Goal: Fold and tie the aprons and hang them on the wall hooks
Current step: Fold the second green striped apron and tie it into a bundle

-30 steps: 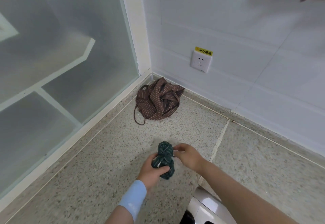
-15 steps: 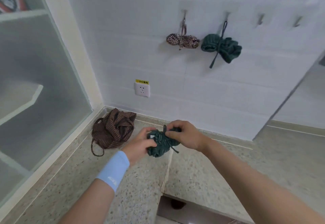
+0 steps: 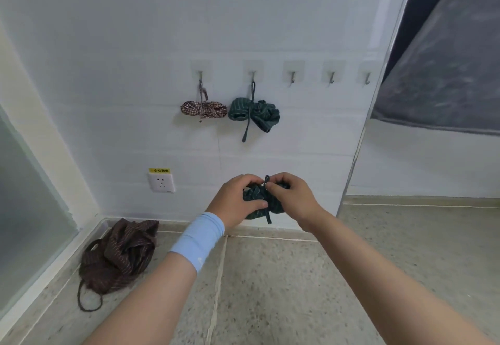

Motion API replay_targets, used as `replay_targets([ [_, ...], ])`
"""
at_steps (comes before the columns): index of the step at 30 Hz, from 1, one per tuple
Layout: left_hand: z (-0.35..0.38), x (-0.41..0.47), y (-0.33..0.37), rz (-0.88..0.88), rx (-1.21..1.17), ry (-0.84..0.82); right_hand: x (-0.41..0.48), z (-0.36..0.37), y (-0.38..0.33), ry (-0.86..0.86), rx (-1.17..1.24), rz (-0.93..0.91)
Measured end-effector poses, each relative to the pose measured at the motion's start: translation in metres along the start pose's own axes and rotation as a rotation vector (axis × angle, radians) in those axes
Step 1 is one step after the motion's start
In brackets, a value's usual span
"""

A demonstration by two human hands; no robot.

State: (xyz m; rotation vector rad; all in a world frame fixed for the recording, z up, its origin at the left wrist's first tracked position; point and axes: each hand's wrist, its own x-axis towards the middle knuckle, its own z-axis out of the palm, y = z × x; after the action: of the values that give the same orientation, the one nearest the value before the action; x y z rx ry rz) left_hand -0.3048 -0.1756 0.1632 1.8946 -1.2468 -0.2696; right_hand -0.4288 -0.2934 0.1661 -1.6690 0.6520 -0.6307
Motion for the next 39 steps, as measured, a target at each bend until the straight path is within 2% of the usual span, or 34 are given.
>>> replay_targets([
  [10,-0.005,0.111,0.074,0.107,-0.037,0.095,0.077,-0.064,-0.07,0.216,-0.096,-0.237],
  [14,-0.01,0.151,0.096,0.094,-0.146,0.124,0.107,-0.08,-0.095,0.249,-0.111,-0.27],
  [18,-0.015,0.187,0.113,0.03,-0.175,0.272,0.136,-0.087,-0.112,0.288,-0.116,-0.268],
  [21,-0.018,0.209,0.119,0.001,-0.19,0.302,0.156,-0.088,-0.121,0.34,-0.146,-0.266],
  [30,-0.02,0.256,0.125,-0.027,0.099,0.429,0.199,-0.087,-0.147,0.452,-0.314,-0.149],
  [35,-0.015,0.261,0.122,-0.066,0.116,0.426,0.202,-0.082,-0.152,0.48,-0.432,-0.066],
  [39,-0.013,0.257,0.111,-0.016,0.128,0.362,0.201,-0.081,-0.142,0.47,-0.441,-0.04],
])
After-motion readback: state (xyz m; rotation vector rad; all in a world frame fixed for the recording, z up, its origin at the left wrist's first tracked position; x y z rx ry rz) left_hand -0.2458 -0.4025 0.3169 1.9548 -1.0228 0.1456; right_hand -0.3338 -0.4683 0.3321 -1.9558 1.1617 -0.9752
